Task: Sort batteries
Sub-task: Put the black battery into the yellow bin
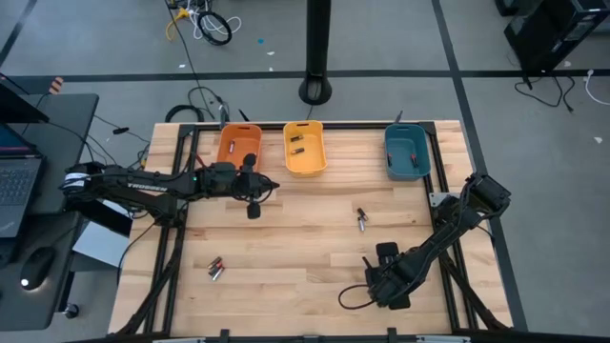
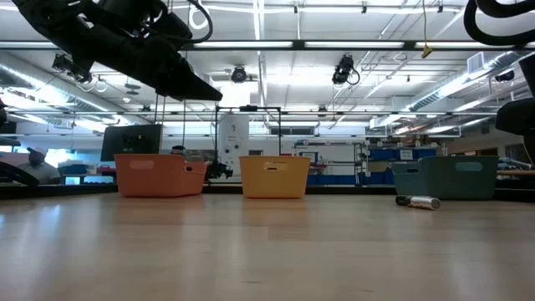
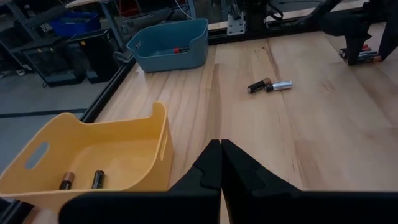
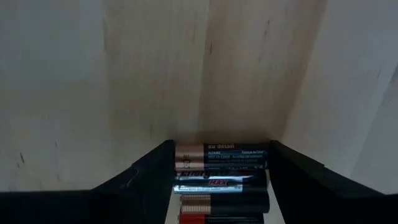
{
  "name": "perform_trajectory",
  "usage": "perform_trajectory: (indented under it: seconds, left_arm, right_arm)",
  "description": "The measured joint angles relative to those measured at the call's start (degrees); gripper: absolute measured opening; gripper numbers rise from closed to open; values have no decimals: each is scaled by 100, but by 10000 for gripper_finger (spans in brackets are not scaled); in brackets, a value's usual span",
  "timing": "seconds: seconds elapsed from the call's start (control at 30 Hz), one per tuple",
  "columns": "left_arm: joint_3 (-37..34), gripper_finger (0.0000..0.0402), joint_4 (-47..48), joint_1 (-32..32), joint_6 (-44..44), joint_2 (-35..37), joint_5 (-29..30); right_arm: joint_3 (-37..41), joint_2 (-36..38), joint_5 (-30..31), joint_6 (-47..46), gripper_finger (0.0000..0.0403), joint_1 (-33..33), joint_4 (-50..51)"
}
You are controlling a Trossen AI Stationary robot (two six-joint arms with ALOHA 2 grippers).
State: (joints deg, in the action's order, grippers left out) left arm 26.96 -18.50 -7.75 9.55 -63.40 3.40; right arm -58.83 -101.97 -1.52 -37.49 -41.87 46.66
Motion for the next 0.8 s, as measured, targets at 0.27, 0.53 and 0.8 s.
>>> perform_trajectory:
  seconds: [0.27, 0.53, 0.8]
  left_arm:
    - [26, 7, -184, -96, -623, 0, 0]
    - [232, 7, -343, -240, -2101, 0, -175]
    - [240, 32, -816, -240, -2592, 0, -784]
  right_arm:
    - [-489, -15, 519, 50, 232, 106, 770]
    - [-1405, -13, 2027, 811, 232, 622, 1876]
    - [-2214, -13, 4616, 2101, 232, 1506, 2223]
